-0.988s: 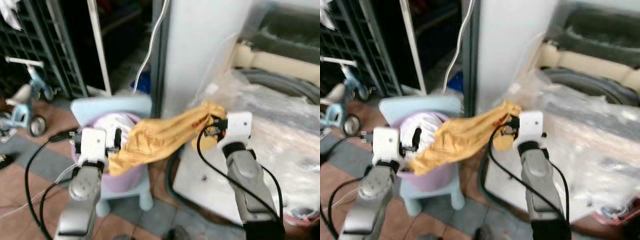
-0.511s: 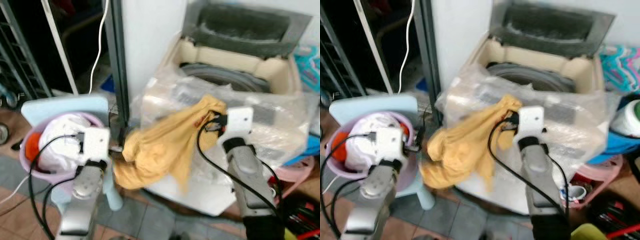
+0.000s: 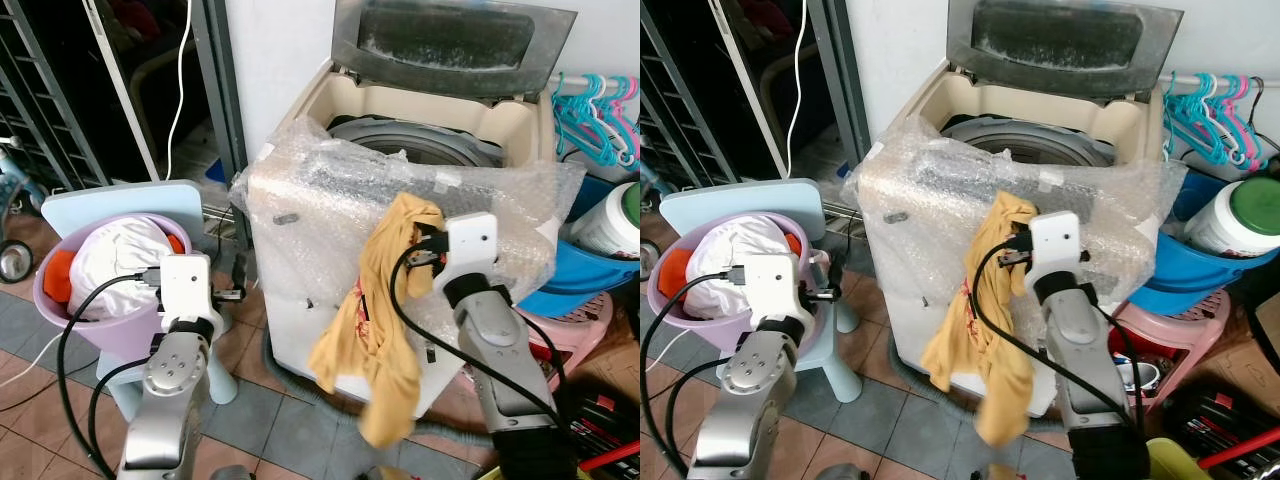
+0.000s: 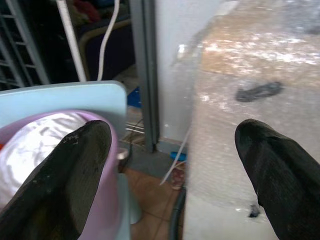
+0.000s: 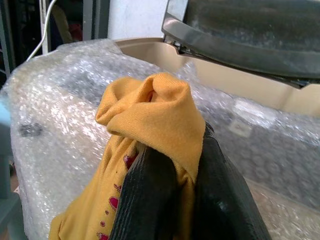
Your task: Clothes washing
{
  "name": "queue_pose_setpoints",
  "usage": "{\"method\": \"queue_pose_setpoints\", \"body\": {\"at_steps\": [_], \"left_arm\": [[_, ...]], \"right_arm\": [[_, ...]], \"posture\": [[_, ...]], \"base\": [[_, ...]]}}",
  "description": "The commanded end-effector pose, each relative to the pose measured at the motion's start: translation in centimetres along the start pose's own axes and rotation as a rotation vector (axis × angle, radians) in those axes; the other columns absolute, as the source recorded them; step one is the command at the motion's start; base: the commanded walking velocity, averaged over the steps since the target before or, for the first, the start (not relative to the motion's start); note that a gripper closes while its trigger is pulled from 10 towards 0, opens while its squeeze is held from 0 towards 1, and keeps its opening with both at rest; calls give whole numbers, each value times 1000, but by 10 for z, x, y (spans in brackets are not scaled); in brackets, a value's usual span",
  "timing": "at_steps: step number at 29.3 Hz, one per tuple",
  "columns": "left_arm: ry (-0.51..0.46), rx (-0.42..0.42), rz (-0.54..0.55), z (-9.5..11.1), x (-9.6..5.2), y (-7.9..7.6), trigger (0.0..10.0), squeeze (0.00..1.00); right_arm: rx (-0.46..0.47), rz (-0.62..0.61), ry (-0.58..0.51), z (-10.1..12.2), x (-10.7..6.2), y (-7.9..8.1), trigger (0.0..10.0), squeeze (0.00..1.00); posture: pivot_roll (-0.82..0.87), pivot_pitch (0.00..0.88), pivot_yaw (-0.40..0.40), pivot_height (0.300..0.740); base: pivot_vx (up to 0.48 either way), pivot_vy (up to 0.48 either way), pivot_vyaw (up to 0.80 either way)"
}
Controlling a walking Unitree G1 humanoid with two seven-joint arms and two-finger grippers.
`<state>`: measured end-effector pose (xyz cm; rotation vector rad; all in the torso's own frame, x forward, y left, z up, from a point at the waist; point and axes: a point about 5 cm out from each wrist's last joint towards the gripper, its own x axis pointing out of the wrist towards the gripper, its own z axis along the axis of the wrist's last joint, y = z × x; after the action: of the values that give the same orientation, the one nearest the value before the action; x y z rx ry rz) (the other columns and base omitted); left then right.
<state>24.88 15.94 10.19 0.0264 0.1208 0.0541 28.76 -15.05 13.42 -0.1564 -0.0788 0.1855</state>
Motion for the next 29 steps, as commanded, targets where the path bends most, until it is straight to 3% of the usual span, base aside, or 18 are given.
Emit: {"method": "queue_pose_setpoints", "body": {"at_steps": [1, 4, 10, 11, 13, 19, 21, 25, 29], "left_arm": [[-7, 0, 5, 3, 0, 3, 10000, 0], [-2, -10, 9, 3, 1, 4, 10000, 0], [-1, -24, 7, 4, 1, 3, 10000, 0], [2, -25, 4, 3, 1, 2, 10000, 0], [4, -25, 2, 2, 0, 1, 10000, 0], [6, -29, -5, 2, 1, 0, 10000, 0], [7, -29, -9, 2, 2, -1, 10000, 0], [10, -29, -12, 3, 2, -2, 10000, 0], [11, -27, -13, 2, 2, -3, 10000, 0]], "right_arm": [[-17, 30, -84, 18, 5, 2, 10000, 0], [-56, 93, -117, 24, 8, 6, 10000, 0], [-43, 173, -222, 55, 24, 7, 10000, 0], [-61, 193, -273, 70, 32, 4, 10000, 0], [-73, 202, -296, 77, 35, 2, 10000, 0], [-115, 169, -427, 131, 66, -24, 10000, 0], [-122, 128, -473, 152, 80, -36, 10000, 0], [-105, 64, -503, 170, 92, -47, 10000, 0], [-11, -251, -506, 193, 104, -86, 10000, 0]], "posture": [[-53, 0, 0, 740], [-57, 0, 0, 740], [-58, 0, 0, 740], [-59, 0, 0, 740], [-58, 0, -1, 740], [-60, 0, 0, 740], [-63, 0, 1, 740], [-60, 0, 1, 740], [-50, 0, -6, 740]], "base": [[0, 0, 0], [180, 0, 0], [342, 0, 0], [345, 0, 0], [345, 0, 0], [343, 0, 0], [308, 0, 0], [264, 0, 0], [0, 0, 0]]}}
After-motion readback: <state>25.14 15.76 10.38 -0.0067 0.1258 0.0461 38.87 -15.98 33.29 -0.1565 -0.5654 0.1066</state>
